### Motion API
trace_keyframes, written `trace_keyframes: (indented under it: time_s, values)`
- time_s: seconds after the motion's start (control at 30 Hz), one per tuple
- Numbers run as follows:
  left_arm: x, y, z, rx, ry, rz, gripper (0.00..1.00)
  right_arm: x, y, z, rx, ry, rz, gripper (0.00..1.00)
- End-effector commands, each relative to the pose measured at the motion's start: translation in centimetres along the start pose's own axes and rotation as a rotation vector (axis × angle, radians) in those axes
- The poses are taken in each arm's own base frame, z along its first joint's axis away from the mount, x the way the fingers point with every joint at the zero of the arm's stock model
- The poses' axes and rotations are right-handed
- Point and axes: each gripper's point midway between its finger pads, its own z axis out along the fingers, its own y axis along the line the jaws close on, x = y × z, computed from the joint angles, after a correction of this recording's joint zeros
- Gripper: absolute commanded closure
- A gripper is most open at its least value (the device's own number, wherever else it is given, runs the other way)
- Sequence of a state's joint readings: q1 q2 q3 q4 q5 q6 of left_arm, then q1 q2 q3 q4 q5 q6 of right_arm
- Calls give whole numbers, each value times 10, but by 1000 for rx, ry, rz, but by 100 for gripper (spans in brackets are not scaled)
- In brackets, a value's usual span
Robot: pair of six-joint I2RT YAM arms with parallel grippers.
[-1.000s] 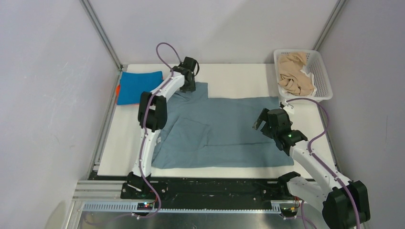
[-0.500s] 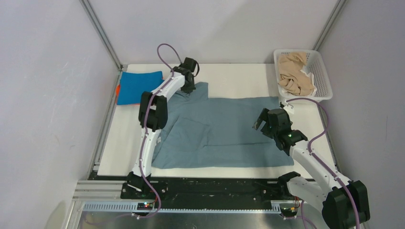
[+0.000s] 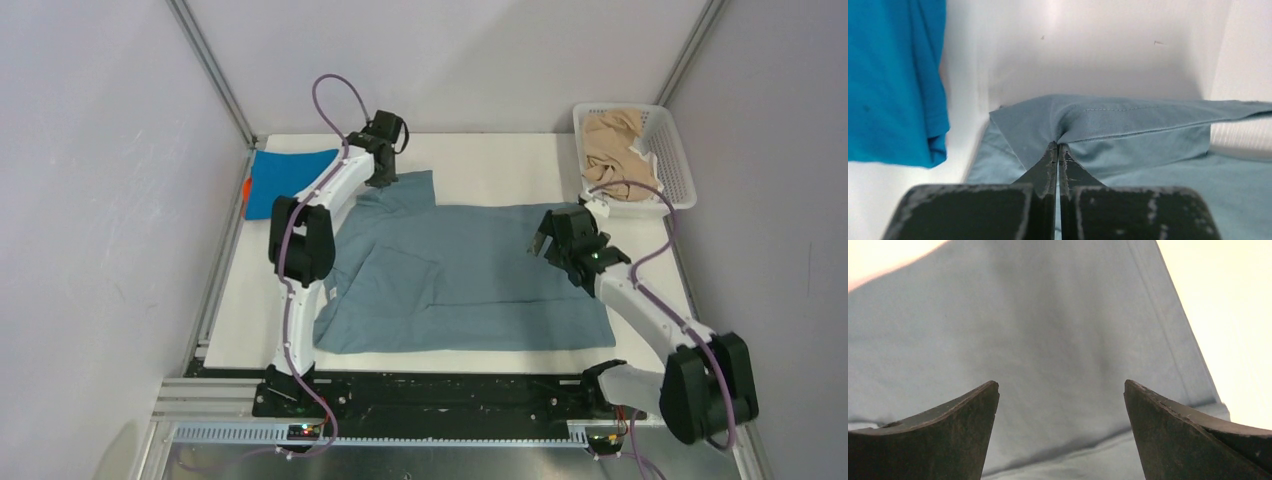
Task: Fold and stack the t-shirts
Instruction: Grab the side of the flattened tshirt furthest away from the robot with both arms
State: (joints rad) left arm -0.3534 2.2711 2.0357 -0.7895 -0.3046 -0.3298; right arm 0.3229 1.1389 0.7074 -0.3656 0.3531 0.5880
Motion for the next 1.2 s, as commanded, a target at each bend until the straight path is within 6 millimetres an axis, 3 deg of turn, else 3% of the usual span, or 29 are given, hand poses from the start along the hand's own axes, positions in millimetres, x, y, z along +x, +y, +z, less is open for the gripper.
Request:
trace_keyframes:
  time_s: [0.0, 0.17, 0.2, 0.27, 0.3, 0.33, 0.43, 0.53, 0.73, 0.87, 1.17]
  values:
    - [-8, 4, -36, 0, -54, 33, 100, -50, 16, 17, 50, -95, -22, 0]
    - [10, 4, -44, -1, -41, 47, 100, -72, 17, 67, 217, -22, -5, 0]
    - [9, 3, -50, 7, -51, 45, 100, -69, 9, 72, 272, 9, -16, 0]
    - [14, 4, -54, 14, -55, 43, 100, -86, 22, 91, 304, 15, -10, 1]
    - [22, 4, -52, 16, -46, 46, 100, -73, 18, 106, 343, 58, -32, 2]
    - [24, 5, -57, 19, -54, 46, 100, -78, 23, 121, 361, 58, -33, 2]
    - [32, 6, -62, 28, -62, 45, 100, -78, 25, 140, 424, 117, -56, 2]
    - [35, 6, -71, 42, -83, 37, 100, -94, 36, 165, 466, 115, -70, 2]
    - [40, 8, -82, 68, -112, 16, 100, -95, 37, 185, 493, 129, -62, 3]
    - [42, 10, -91, 77, -124, 4, 100, -90, 27, 194, 513, 165, -56, 4]
    - [40, 13, -109, 95, -156, -19, 100, -72, 4, 198, 563, 236, -42, 15]
